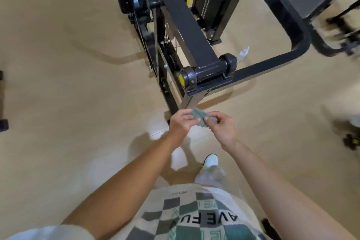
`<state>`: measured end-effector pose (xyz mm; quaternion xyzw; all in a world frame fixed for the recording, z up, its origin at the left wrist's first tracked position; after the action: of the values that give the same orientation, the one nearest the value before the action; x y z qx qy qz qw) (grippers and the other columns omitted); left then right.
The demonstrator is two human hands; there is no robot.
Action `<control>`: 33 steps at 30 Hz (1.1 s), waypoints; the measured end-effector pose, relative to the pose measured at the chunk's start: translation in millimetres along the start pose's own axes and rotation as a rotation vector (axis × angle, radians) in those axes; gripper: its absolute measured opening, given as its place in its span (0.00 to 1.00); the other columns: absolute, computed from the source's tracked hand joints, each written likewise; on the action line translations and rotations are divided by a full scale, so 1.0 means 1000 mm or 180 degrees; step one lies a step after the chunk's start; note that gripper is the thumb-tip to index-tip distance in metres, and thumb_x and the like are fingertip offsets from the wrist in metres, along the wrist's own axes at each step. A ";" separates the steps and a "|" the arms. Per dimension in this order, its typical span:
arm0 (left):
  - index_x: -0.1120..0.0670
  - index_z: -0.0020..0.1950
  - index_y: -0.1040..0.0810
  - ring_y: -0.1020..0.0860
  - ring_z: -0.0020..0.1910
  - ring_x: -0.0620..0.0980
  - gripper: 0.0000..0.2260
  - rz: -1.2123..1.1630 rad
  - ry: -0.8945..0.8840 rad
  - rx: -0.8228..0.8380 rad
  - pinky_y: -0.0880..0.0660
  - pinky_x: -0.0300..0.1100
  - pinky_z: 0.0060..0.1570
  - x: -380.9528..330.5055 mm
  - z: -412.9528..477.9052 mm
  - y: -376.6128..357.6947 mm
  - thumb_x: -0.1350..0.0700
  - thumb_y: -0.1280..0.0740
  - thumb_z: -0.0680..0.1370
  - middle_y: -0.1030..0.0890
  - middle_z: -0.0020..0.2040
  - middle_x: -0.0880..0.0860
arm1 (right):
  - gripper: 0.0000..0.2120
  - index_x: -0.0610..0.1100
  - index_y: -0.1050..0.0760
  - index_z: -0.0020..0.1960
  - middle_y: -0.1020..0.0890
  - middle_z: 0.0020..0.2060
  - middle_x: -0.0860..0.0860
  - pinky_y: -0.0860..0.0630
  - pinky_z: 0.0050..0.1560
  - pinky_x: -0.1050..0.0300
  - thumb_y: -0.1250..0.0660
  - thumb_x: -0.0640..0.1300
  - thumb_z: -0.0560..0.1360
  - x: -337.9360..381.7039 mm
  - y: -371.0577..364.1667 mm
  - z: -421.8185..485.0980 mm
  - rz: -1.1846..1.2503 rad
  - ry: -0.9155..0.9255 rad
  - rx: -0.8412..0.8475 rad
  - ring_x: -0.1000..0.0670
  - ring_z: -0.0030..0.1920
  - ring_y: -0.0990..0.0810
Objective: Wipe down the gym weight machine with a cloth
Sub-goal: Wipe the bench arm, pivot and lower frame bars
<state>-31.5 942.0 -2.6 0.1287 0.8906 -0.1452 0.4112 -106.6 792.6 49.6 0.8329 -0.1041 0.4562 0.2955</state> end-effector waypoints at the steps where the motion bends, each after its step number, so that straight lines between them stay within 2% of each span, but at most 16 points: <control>1: 0.57 0.59 0.21 0.19 0.45 0.50 0.22 0.0247 -0.0090 0.0147 0.21 0.36 0.45 -0.001 -0.005 0.009 0.65 0.20 0.68 0.18 0.51 0.56 | 0.05 0.46 0.17 0.47 0.20 0.34 0.48 0.28 0.37 0.60 0.28 0.37 0.76 0.000 -0.005 -0.009 0.0129 -0.0043 0.0014 0.52 0.34 0.28; 3: 0.55 0.60 0.20 0.19 0.48 0.48 0.25 0.0814 -0.0360 0.0349 0.22 0.36 0.50 -0.003 -0.012 0.022 0.61 0.18 0.65 0.18 0.52 0.54 | 0.06 0.45 0.16 0.48 0.22 0.33 0.50 0.26 0.40 0.60 0.28 0.35 0.76 0.001 -0.014 -0.024 0.0409 -0.0133 0.0075 0.52 0.35 0.27; 6: 0.50 0.55 0.19 0.21 0.48 0.44 0.21 0.1637 -0.0923 0.0547 0.24 0.37 0.53 0.000 -0.024 0.026 0.56 0.18 0.65 0.18 0.49 0.46 | 0.07 0.44 0.16 0.51 0.21 0.35 0.45 0.22 0.43 0.56 0.29 0.35 0.77 -0.001 -0.019 -0.043 0.0875 -0.0311 0.0134 0.48 0.37 0.24; 10: 0.49 0.43 0.17 0.25 0.43 0.44 0.08 0.2486 -0.1651 0.0178 0.29 0.40 0.47 -0.007 -0.038 0.028 0.48 0.24 0.69 0.21 0.40 0.40 | 0.09 0.43 0.16 0.51 0.18 0.40 0.46 0.21 0.39 0.60 0.33 0.33 0.78 -0.005 -0.012 -0.059 0.1469 -0.0570 0.0263 0.52 0.38 0.20; 12: 0.50 0.42 0.17 0.24 0.44 0.45 0.11 0.2482 -0.1956 0.0139 0.31 0.41 0.49 -0.011 -0.045 0.029 0.44 0.27 0.72 0.20 0.41 0.42 | 0.09 0.43 0.16 0.49 0.17 0.39 0.47 0.21 0.40 0.61 0.33 0.33 0.79 -0.011 -0.004 -0.061 0.1439 -0.0567 0.0222 0.52 0.38 0.20; 13: 0.50 0.43 0.18 0.22 0.45 0.46 0.11 0.2522 -0.1934 0.0218 0.29 0.42 0.49 -0.012 -0.048 0.027 0.43 0.28 0.74 0.19 0.42 0.43 | 0.09 0.44 0.15 0.47 0.16 0.39 0.48 0.21 0.42 0.60 0.32 0.34 0.79 -0.014 0.002 -0.061 0.1362 -0.0513 0.0195 0.52 0.38 0.21; 16: 0.49 0.48 0.22 0.22 0.40 0.42 0.05 0.2578 -0.1188 0.0491 0.27 0.38 0.40 -0.013 -0.052 0.020 0.49 0.34 0.78 0.19 0.39 0.44 | 0.09 0.48 0.16 0.46 0.15 0.39 0.50 0.23 0.45 0.60 0.25 0.35 0.73 -0.016 0.015 -0.058 0.0717 -0.0170 0.0316 0.54 0.37 0.21; 18: 0.52 0.54 0.24 0.23 0.41 0.43 0.05 0.2621 -0.1180 0.0508 0.29 0.35 0.38 -0.019 -0.054 0.013 0.54 0.38 0.82 0.21 0.44 0.47 | 0.12 0.50 0.16 0.46 0.16 0.41 0.52 0.25 0.43 0.63 0.22 0.35 0.69 -0.017 0.016 -0.054 0.0046 0.0127 0.0500 0.57 0.36 0.22; 20: 0.51 0.57 0.26 0.24 0.39 0.45 0.05 0.2417 -0.1219 0.0661 0.28 0.37 0.37 -0.022 -0.050 0.007 0.57 0.41 0.84 0.21 0.45 0.50 | 0.09 0.51 0.16 0.46 0.18 0.42 0.53 0.29 0.40 0.64 0.22 0.39 0.70 -0.015 0.016 -0.044 -0.0725 0.0522 0.0402 0.57 0.38 0.23; 21: 0.49 0.56 0.26 0.24 0.37 0.47 0.05 0.2293 -0.1181 0.0787 0.27 0.40 0.35 -0.020 -0.045 0.005 0.58 0.40 0.84 0.21 0.43 0.52 | 0.06 0.51 0.16 0.44 0.18 0.41 0.53 0.31 0.38 0.63 0.23 0.41 0.71 -0.015 0.017 -0.037 -0.0829 0.0618 0.0287 0.57 0.38 0.24; 23: 0.43 0.54 0.26 0.21 0.35 0.55 0.10 0.2167 -0.1112 0.0859 0.25 0.49 0.32 -0.016 -0.031 0.006 0.59 0.35 0.81 0.19 0.43 0.56 | 0.03 0.50 0.16 0.43 0.18 0.40 0.53 0.31 0.37 0.65 0.24 0.43 0.73 -0.020 0.018 -0.020 -0.0660 0.0670 0.0061 0.55 0.38 0.24; 24: 0.41 0.53 0.26 0.20 0.36 0.56 0.12 0.2204 -0.1189 0.0820 0.23 0.49 0.34 -0.014 -0.022 0.008 0.60 0.34 0.80 0.19 0.44 0.56 | 0.02 0.49 0.16 0.43 0.17 0.39 0.54 0.30 0.37 0.66 0.25 0.43 0.73 -0.027 0.017 -0.010 -0.0482 0.0655 -0.0035 0.54 0.38 0.23; 26: 0.41 0.51 0.24 0.21 0.38 0.45 0.14 0.2333 -0.1471 0.0652 0.24 0.42 0.39 -0.009 0.001 0.019 0.62 0.32 0.79 0.19 0.42 0.48 | 0.03 0.48 0.16 0.43 0.17 0.36 0.55 0.27 0.39 0.63 0.25 0.41 0.74 -0.045 0.012 0.012 -0.0063 0.0580 -0.0164 0.53 0.37 0.22; 28: 0.39 0.48 0.23 0.24 0.38 0.38 0.15 0.2463 -0.1780 0.0466 0.26 0.38 0.40 -0.007 0.029 0.030 0.62 0.32 0.80 0.19 0.41 0.41 | 0.03 0.47 0.16 0.42 0.17 0.34 0.54 0.23 0.39 0.54 0.26 0.41 0.74 -0.063 0.005 0.035 0.0292 0.0500 -0.0364 0.53 0.36 0.22; 31: 0.39 0.48 0.20 0.22 0.41 0.41 0.13 0.2688 -0.2218 0.0308 0.24 0.44 0.41 -0.005 0.067 0.042 0.59 0.32 0.80 0.18 0.42 0.39 | 0.02 0.43 0.17 0.44 0.18 0.33 0.49 0.23 0.36 0.54 0.27 0.39 0.76 -0.081 -0.006 0.065 0.0882 0.0515 -0.0638 0.51 0.34 0.21; 33: 0.43 0.49 0.18 0.21 0.43 0.41 0.09 0.2526 -0.2483 0.0210 0.25 0.40 0.41 -0.008 0.086 0.046 0.59 0.31 0.80 0.17 0.44 0.41 | 0.02 0.40 0.17 0.46 0.17 0.34 0.45 0.21 0.37 0.54 0.29 0.37 0.77 -0.088 -0.014 0.078 0.1362 0.0559 -0.0739 0.48 0.33 0.19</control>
<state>49.2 952.5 -56.9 0.4038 0.5506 -0.0439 0.7292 -95.2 749.7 -59.9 0.7096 -0.3035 0.5639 0.2938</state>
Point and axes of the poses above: each hand's wrist, its own z-axis towards the middle knuckle, its own y-axis out of the back of the hand, x = y × z, the point moved 7 cm from there along z, towards the middle knuckle
